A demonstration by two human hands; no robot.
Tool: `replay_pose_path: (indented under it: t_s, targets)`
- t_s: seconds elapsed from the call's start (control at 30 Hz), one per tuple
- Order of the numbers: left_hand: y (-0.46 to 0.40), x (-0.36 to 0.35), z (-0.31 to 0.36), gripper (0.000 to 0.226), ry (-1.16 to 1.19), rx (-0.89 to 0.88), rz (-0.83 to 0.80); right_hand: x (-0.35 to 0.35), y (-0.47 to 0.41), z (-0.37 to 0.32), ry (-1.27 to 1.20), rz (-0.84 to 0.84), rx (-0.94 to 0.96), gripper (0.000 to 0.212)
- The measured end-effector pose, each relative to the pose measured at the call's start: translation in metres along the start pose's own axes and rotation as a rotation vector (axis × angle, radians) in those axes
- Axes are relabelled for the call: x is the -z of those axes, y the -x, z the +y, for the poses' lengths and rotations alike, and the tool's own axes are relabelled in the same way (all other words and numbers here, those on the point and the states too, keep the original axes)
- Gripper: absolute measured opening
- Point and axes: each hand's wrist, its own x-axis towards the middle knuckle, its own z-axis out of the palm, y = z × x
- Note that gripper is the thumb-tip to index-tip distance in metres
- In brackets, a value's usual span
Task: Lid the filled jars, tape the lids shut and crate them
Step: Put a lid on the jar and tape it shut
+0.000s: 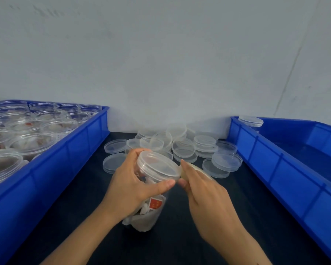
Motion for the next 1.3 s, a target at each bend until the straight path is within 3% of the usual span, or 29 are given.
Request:
replay_pose_path:
  t_s: [0.23, 0.37, 0.5, 0.63, 0.83, 1.1, 1.3]
  targets:
    - [0.001, -0.005, 0.000, 0.097, -0.036, 0.049, 0.037, -0.007, 0.001, -0.001, -0.002, -0.028, -0.025, 0.064]
    - [0.005, -0.010, 0.005, 0.085, -0.114, 0.030, 0.154, -0.009, 0.002, -0.001, -0.075, 0.032, -0.050, 0.053]
    - [0.010, -0.006, 0.014, 0.088, -0.338, -0.073, 0.208, -0.007, 0.003, -0.001, -0.245, -0.089, -0.292, 0.051]
    - [0.011, -0.004, 0.017, 0.092, -0.462, -0.142, 0.193, 0.000, 0.004, -0.002, -0.196, -0.212, -0.328, 0.028]
    - [0.012, -0.009, 0.014, 0.095, -0.537, -0.208, 0.203, -0.001, 0.007, -0.009, -0.097, -0.269, -0.399, 0.031]
    - [0.009, -0.006, 0.012, 0.092, -0.389, -0.140, 0.208, -0.008, 0.001, -0.004, -0.269, -0.170, -0.305, 0.034]
    - [0.007, -0.004, 0.009, 0.093, -0.346, -0.098, 0.224, -0.005, 0.000, 0.003, -0.256, -0.204, -0.198, 0.034]
